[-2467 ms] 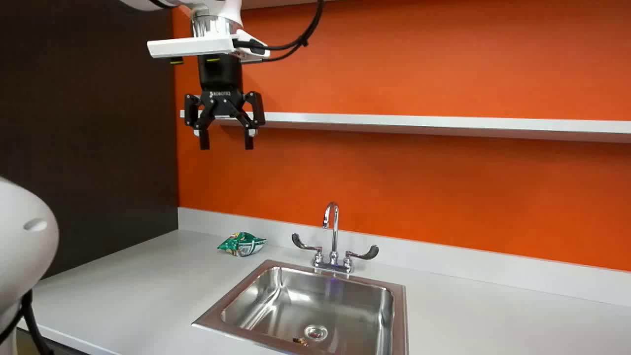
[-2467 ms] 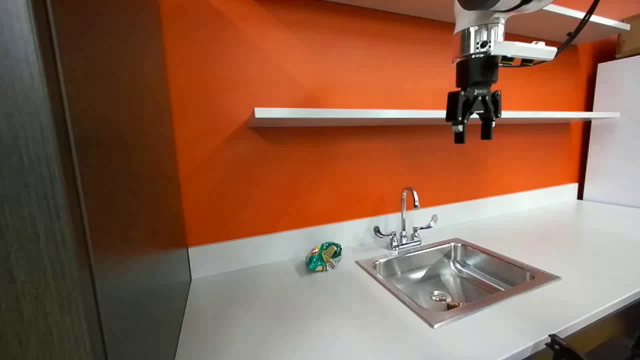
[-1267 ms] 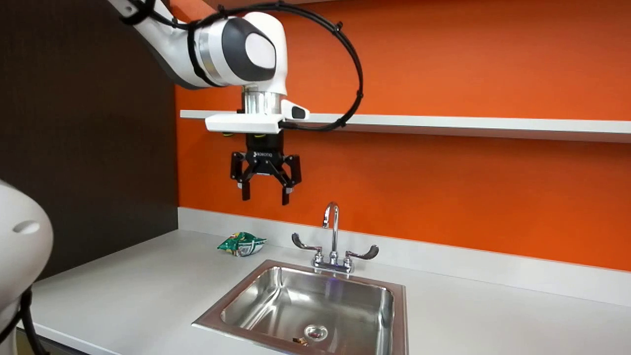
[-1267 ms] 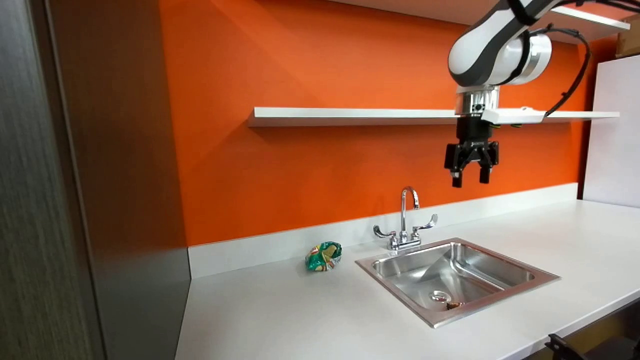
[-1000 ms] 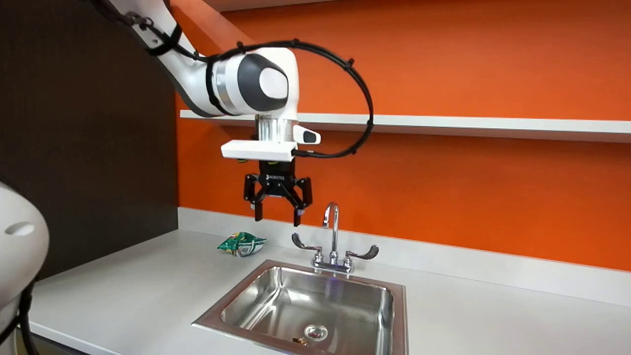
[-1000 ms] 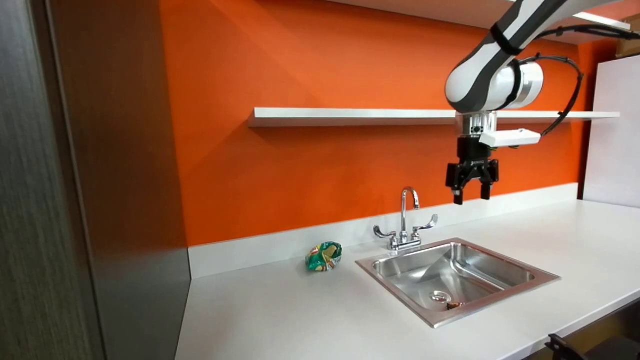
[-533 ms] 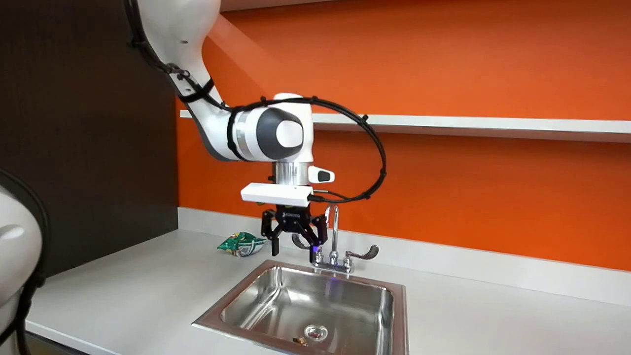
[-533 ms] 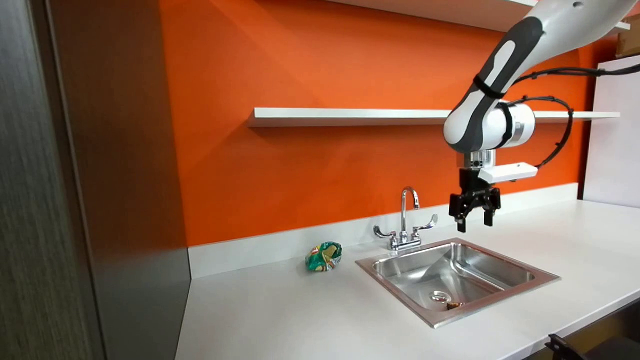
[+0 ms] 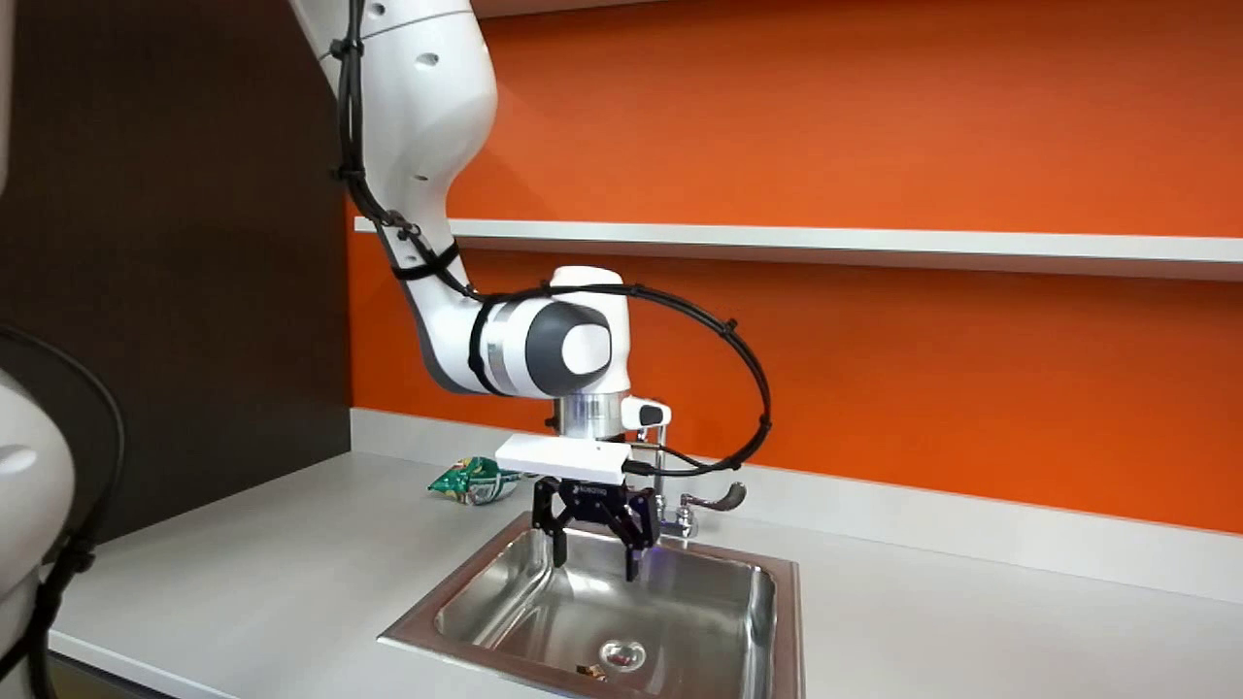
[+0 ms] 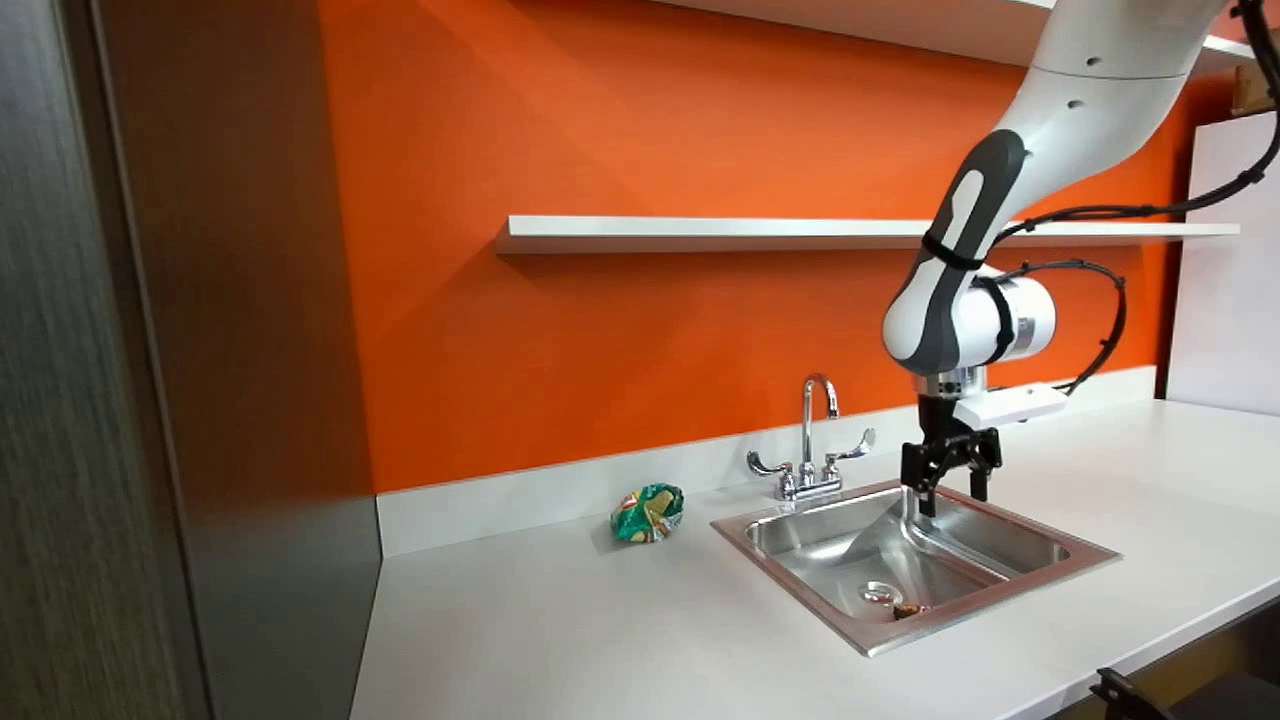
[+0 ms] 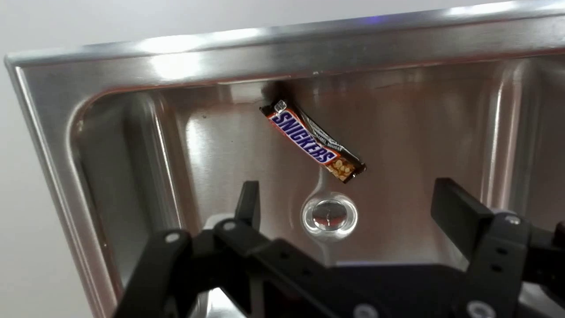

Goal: Shift the snickers bar to the counter on the left

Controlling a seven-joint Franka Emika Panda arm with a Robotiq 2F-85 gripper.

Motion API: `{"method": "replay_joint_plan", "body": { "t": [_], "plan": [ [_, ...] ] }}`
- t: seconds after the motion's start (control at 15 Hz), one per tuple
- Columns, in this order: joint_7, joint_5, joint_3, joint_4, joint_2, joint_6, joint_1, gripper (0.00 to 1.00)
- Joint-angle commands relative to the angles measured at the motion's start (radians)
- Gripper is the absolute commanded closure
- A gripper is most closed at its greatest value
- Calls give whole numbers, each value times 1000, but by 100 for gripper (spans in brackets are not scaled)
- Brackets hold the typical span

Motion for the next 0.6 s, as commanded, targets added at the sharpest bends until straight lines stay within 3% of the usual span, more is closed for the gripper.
{"method": "replay_joint_plan", "body": {
  "t": [0.0,0.53],
  "plan": [
    [-21,11,27,50,108,54,-32,0],
    [-12,2,40,104,276,123,-50,0]
  ]
}}
